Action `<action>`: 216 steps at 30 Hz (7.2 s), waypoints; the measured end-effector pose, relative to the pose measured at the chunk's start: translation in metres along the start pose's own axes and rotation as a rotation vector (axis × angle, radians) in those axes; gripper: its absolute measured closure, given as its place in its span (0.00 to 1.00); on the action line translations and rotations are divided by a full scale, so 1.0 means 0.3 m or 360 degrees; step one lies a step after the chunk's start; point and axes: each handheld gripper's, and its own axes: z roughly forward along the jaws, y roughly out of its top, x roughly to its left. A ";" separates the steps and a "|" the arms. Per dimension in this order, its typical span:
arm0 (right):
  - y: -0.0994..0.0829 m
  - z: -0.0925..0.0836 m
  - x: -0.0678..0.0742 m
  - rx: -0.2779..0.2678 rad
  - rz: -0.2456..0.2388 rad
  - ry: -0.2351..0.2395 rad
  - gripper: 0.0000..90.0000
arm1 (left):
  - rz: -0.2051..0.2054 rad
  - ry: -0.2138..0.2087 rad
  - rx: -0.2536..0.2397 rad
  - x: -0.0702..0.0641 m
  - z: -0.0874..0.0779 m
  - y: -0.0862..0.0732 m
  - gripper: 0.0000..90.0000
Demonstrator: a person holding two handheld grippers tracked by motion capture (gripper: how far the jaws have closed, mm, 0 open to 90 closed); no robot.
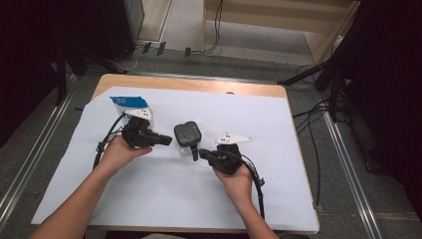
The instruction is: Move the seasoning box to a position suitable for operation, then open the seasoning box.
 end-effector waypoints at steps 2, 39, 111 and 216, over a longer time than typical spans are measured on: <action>-0.004 0.009 0.006 0.0006 0.0000 0.0010 1.00 | -0.0005 -0.0009 -0.0016 0.010 0.004 -0.004 1.00; -0.008 0.077 0.024 0.0021 -0.0049 -0.0004 1.00 | -0.0053 0.0053 -0.0010 0.031 0.009 -0.025 1.00; 0.009 -0.055 -0.155 -0.0015 0.0061 -0.0142 0.85 | 0.0030 0.0108 0.0016 -0.011 0.087 0.014 0.58; 0.087 -0.022 -0.268 0.0028 0.0075 -0.0058 1.00 | 0.0369 -0.0061 0.0085 0.008 0.209 0.137 0.17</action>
